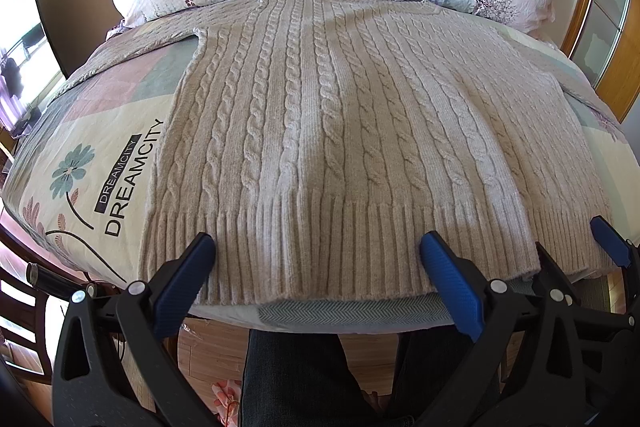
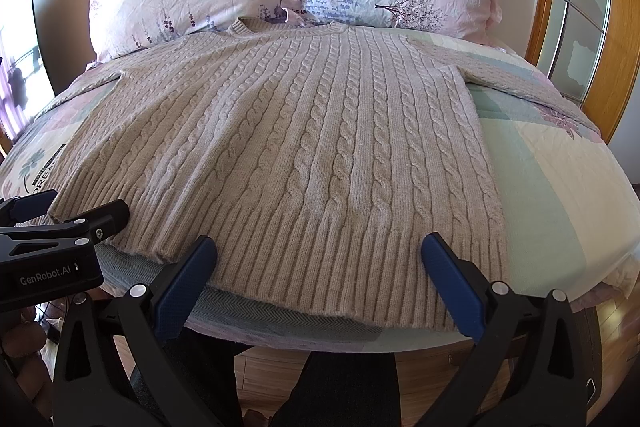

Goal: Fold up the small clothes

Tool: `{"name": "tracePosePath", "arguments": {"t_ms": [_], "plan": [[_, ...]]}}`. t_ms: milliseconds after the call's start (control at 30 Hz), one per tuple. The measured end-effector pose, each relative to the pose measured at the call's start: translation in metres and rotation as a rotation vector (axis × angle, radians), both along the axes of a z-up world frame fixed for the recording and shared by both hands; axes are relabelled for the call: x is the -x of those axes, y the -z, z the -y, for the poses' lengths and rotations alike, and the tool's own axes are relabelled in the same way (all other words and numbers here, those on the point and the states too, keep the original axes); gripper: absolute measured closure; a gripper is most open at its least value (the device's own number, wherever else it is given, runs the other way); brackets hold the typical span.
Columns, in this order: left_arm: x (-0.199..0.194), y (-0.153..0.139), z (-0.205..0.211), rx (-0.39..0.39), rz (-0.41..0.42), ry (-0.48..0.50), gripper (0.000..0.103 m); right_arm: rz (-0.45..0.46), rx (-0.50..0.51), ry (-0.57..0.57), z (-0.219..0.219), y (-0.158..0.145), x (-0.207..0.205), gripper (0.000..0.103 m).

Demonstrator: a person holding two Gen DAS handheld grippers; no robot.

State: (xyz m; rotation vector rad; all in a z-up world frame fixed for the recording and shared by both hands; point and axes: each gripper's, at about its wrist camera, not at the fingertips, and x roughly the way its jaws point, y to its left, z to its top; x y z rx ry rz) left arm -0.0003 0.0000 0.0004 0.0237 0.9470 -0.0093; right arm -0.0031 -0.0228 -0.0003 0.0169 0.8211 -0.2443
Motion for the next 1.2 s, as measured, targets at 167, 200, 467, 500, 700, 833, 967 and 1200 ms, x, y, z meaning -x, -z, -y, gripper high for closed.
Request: {"name": "tracePosePath", "arguments": {"t_ms": [167,200,467,500,700,833,967,1200], "plan": [[0.000,0.000,0.000,0.000,0.000,0.000,0.002,-0.001,0.000,0.000,0.000,0.000,0.000,0.001],[0.000,0.000,0.000,0.000,0.000,0.000,0.002,-0.001,0.000,0.000,0.000,0.000,0.000,0.001],[0.000,0.000,0.000,0.000,0.001,0.000,0.002,-0.001,0.000,0.000,0.000,0.000,0.000,0.001],[0.000,0.000,0.000,0.000,0.001,0.000,0.002,-0.001,0.000,0.000,0.000,0.000,0.000,0.001],[0.000,0.000,0.000,0.000,0.001,0.000,0.002,-0.001,0.000,0.000,0.000,0.000,0.000,0.001],[0.000,0.000,0.000,-0.002,0.000,0.000,0.002,0.002,0.002,0.000,0.000,0.000,0.000,0.001],[0.002,-0.004,0.000,-0.011,0.010,0.018,0.002,0.041,0.009,-0.073,0.002,0.002,0.003,0.001],[-0.014,-0.019,-0.027,0.094,0.033,0.034,0.002,0.224,-0.172,0.082,0.131,-0.071,-0.006,0.001]]}}
